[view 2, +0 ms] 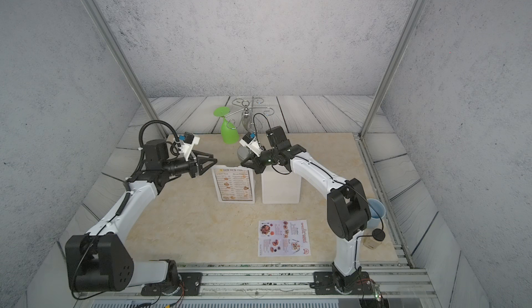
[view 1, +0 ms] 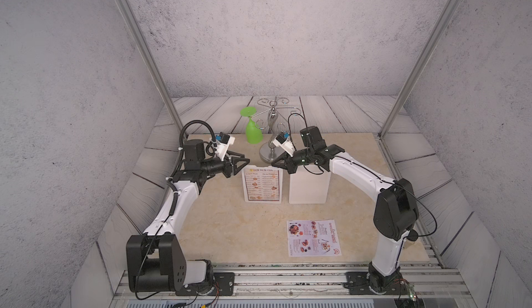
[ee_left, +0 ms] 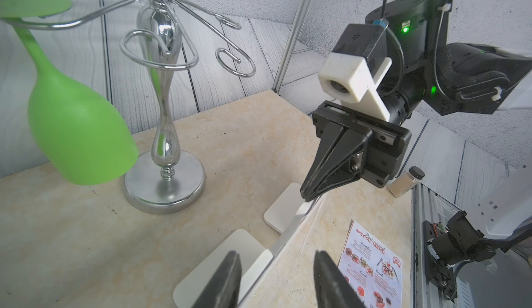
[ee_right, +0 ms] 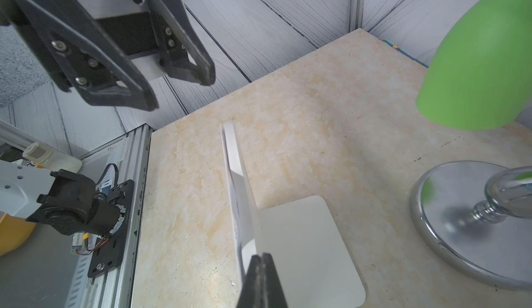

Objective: Insert the menus into the narrow rack
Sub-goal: Insert the menu into the narrow rack.

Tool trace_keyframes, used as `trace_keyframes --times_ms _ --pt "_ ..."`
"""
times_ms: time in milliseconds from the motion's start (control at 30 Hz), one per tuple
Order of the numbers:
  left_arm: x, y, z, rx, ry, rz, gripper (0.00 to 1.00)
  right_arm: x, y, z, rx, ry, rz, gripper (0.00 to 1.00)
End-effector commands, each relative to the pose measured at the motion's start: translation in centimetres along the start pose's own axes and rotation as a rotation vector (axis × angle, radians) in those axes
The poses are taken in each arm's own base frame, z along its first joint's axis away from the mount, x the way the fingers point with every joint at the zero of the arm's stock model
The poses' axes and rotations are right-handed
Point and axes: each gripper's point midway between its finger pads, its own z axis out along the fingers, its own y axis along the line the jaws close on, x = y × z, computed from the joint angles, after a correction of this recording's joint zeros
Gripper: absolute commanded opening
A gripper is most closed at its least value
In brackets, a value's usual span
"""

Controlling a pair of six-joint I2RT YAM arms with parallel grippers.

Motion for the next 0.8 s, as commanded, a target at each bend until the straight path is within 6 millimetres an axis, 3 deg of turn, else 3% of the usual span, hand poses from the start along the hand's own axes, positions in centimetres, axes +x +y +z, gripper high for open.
trace_keyframes --times_ms 0,233,533,767 --pt "0.0 -0.2 -0.4 0.005 -0.009 0.026 0.45 1.1 -0.3 0.1 0.032 0.033 0.029 0.01" --pt "0.0 -0.2 -0.4 0.003 -0.008 0.021 0.46 -1.1 -0.2 -0.9 0.064 0.001 0.016 0.02" --pt "0.0 -0.4 -0.4 0.007 -0.011 0.025 0.47 -0.2 -0.6 -0.4 0.128 0.031 0.015 0.01" --pt "0.0 -0.2 -0.4 0.005 -0.012 0.018 0.47 -1.4 -2.7 -1.3 0.320 -0.023 0.036 0.02"
